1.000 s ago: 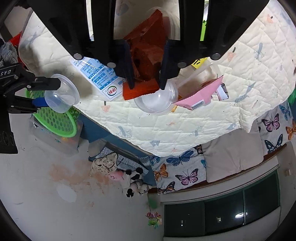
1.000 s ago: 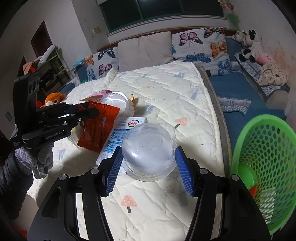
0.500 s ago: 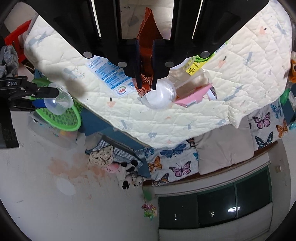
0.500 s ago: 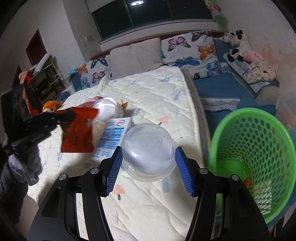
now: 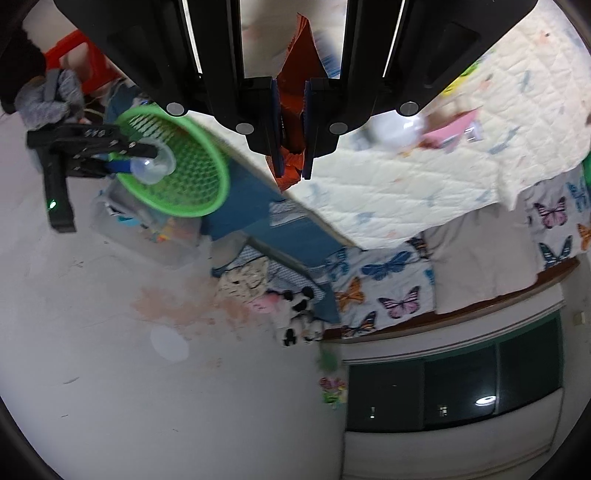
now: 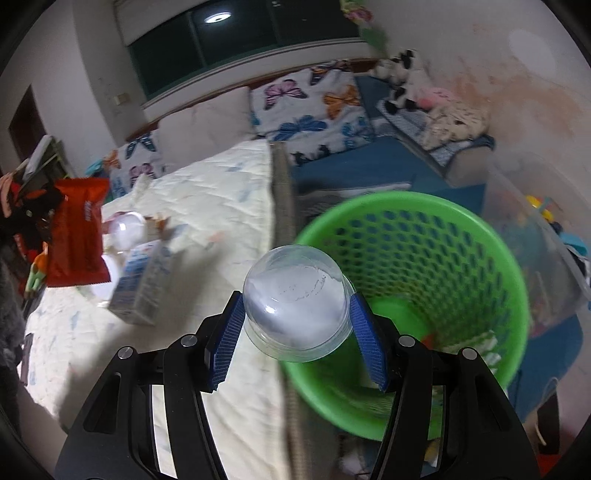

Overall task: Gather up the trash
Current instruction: 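Carry the clear lid to the basket while the left gripper grasps the orange wrapper, then release the clear lid and the orange wrapper into the green basket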

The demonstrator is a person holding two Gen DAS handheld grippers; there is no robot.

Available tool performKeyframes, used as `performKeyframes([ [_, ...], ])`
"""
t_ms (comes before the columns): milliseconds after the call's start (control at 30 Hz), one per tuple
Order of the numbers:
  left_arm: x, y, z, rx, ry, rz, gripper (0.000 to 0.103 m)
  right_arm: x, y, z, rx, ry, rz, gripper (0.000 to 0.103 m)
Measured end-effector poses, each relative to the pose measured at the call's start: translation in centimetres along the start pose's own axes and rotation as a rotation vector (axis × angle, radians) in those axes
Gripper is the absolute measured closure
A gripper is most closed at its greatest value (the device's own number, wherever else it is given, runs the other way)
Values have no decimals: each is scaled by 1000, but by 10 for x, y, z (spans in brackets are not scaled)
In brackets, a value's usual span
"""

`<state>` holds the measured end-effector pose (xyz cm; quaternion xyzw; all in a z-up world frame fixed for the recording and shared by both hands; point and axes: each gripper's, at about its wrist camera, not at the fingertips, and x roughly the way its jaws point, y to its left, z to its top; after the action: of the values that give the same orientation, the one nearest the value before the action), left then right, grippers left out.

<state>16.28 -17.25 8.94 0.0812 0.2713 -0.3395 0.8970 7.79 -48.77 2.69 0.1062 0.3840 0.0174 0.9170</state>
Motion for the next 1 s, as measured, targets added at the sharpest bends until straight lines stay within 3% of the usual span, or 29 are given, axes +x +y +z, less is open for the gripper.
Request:
performKeyframes([
  [433,77,-94,30,33,58,-148,94,4,-70,-17,97,35,-64,43],
  [600,106,-113,30,26,104,-179,94,2,-85,-20,124,30,-71,34],
  [1000,154,-142,16,-8,195,-217,93,-19,-104,-31,167,-5,-71,31],
])
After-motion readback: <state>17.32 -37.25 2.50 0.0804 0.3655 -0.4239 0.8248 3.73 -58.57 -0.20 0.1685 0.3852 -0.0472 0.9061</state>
